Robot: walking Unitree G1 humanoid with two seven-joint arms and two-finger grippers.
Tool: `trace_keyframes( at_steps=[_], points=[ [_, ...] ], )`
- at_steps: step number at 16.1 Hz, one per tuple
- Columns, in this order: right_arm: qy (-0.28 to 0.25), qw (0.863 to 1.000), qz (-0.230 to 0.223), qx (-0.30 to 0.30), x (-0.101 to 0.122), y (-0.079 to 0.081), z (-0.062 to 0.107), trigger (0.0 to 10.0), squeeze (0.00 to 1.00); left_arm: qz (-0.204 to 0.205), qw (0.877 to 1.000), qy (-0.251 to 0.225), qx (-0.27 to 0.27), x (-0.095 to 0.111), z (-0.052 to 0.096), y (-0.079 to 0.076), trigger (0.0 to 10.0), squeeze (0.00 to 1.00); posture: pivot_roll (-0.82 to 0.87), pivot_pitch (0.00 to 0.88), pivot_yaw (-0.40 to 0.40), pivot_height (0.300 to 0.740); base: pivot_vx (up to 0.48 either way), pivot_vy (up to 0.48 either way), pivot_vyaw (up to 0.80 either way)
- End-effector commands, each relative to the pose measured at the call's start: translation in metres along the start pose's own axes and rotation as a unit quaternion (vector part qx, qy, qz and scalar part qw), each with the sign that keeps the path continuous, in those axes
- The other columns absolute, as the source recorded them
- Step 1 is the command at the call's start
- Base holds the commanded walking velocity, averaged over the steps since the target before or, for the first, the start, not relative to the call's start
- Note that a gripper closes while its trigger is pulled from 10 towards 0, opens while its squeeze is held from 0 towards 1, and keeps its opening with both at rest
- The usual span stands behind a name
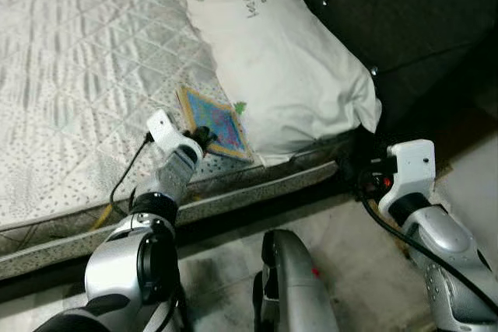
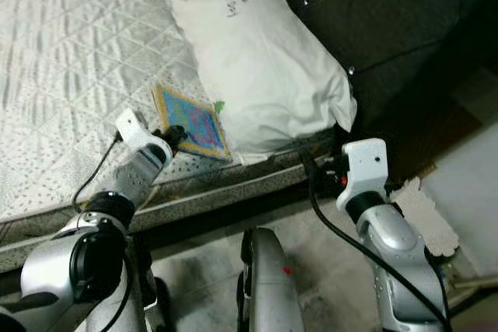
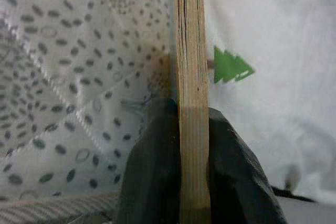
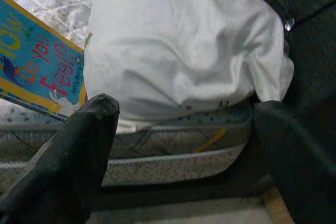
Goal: Clean up the room
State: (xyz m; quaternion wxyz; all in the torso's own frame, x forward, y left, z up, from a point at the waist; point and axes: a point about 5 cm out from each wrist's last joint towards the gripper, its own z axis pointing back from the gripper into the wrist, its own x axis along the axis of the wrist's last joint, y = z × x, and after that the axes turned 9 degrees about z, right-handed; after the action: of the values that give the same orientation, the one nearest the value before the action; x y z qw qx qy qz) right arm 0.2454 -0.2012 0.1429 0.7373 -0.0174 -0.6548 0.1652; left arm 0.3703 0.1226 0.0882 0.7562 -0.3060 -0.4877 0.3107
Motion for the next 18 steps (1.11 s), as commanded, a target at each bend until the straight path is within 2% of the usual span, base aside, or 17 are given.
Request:
trace_keyframes(
  at_steps=[1, 4, 6, 9, 11, 15, 16, 17, 18],
  points=[
    [0.004, 1.0, 0.002, -0.004, 0.001, -0.004, 0.004, 10.0, 0.0, 0.002, 1.0, -0.002, -0.016, 0.001, -0.002, -0.007, 10.0, 0.0, -0.38, 0.183, -0.122, 0.56, 0.0, 0.0, 0.0],
    [0.007, 1.0, 0.001, -0.003, 0.0, -0.004, 0.003, 10.0, 0.0, 0.014, 1.0, -0.005, -0.012, 0.004, -0.001, 0.001, 10.0, 0.0, -0.38, 0.178, -0.123, 0.56, 0.0, 0.0, 0.0],
    [0.008, 1.0, 0.003, -0.004, 0.0, -0.006, 0.004, 10.0, 0.0, 0.007, 1.0, -0.012, -0.008, 0.007, 0.0, 0.006, 10.0, 0.0, -0.39, 0.173, -0.121, 0.56, 0.0, 0.0, 0.0],
    [0.01, 1.0, 0.006, -0.007, 0.0, -0.008, 0.004, 10.0, 0.0, 0.022, 0.999, -0.033, -0.028, 0.017, 0.001, 0.007, 10.0, 0.0, -0.39, 0.166, -0.119, 0.56, 0.0, 0.0, 0.0],
    [0.008, 1.0, 0.009, -0.007, 0.0, -0.008, 0.004, 10.0, 0.0, 0.016, 0.999, -0.027, -0.019, 0.018, 0.001, 0.013, 10.0, 0.0, -0.39, 0.162, -0.118, 0.56, 0.0, 0.0, 0.0],
    [0.006, 1.0, 0.013, -0.005, 0.001, -0.007, 0.004, 10.0, 0.0, 0.01, 0.999, -0.033, -0.022, 0.025, 0.002, 0.014, 10.0, 0.0, -0.39, 0.161, -0.118, 0.56, 0.0, 0.0, 0.0],
    [0.006, 1.0, 0.014, -0.004, 0.001, -0.007, 0.003, 10.0, 0.0, 0.007, 0.999, -0.028, -0.018, 0.024, 0.002, 0.015, 10.0, 0.09, -0.39, 0.158, -0.119, 0.56, 0.0, 0.0, 0.0],
    [0.005, 1.0, 0.014, -0.003, 0.002, -0.007, 0.003, 10.0, 0.0, 0.006, 0.999, -0.032, -0.014, 0.026, 0.002, 0.016, 10.0, 0.59, -0.39, 0.158, -0.119, 0.56, 0.0, 0.0, 0.0],
    [0.005, 1.0, 0.015, -0.003, 0.002, -0.007, 0.003, 10.0, 0.0, 0.009, 0.999, -0.037, -0.015, 0.028, 0.002, 0.015, 10.0, 1.0, -0.4, 0.154, -0.12, 0.56, 0.0, 0.0, 0.0]
  ],
)
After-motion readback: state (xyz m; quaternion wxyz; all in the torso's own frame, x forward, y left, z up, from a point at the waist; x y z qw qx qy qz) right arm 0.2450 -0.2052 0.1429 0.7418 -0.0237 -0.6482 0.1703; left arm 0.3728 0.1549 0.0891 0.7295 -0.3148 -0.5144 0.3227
